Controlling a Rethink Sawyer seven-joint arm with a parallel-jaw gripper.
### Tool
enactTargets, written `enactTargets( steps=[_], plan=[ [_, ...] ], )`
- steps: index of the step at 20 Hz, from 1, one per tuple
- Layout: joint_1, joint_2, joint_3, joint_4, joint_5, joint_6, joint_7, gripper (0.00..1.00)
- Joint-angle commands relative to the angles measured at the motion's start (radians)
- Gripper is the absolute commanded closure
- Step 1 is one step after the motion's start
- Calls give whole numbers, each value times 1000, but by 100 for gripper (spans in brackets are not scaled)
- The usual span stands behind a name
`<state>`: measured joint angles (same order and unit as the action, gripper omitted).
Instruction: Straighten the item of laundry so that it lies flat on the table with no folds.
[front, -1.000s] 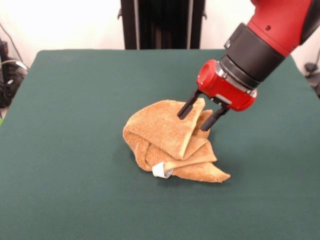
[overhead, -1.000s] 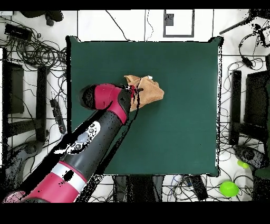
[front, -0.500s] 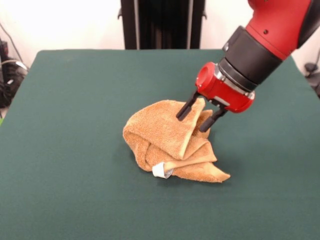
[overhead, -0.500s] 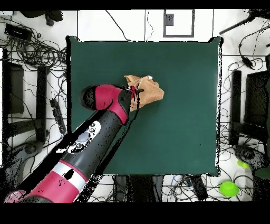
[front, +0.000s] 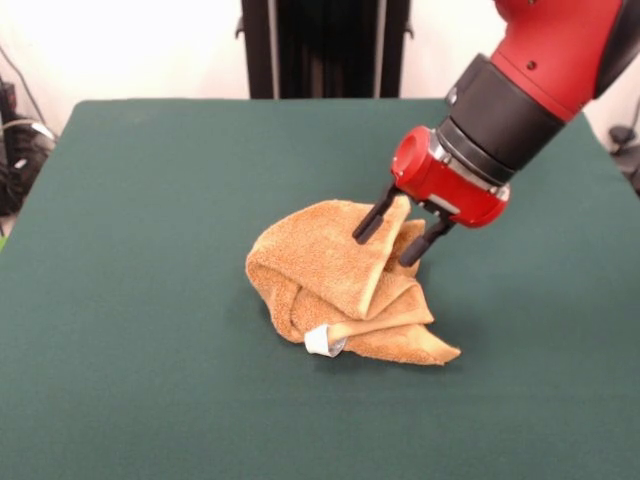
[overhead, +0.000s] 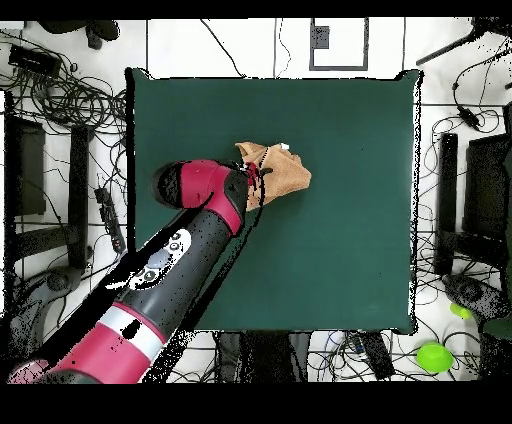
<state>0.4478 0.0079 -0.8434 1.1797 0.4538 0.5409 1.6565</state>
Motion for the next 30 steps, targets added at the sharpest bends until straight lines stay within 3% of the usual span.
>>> enactTargets(
  steps=[1, 20, 30],
  plan=[
    [-4, 92, 164, 27, 59, -43, 332, 0],
    [-23, 118, 196, 34, 62, -88, 311, 0],
    [-24, 148, 173, 32, 56, -46, 303, 0]
  ],
)
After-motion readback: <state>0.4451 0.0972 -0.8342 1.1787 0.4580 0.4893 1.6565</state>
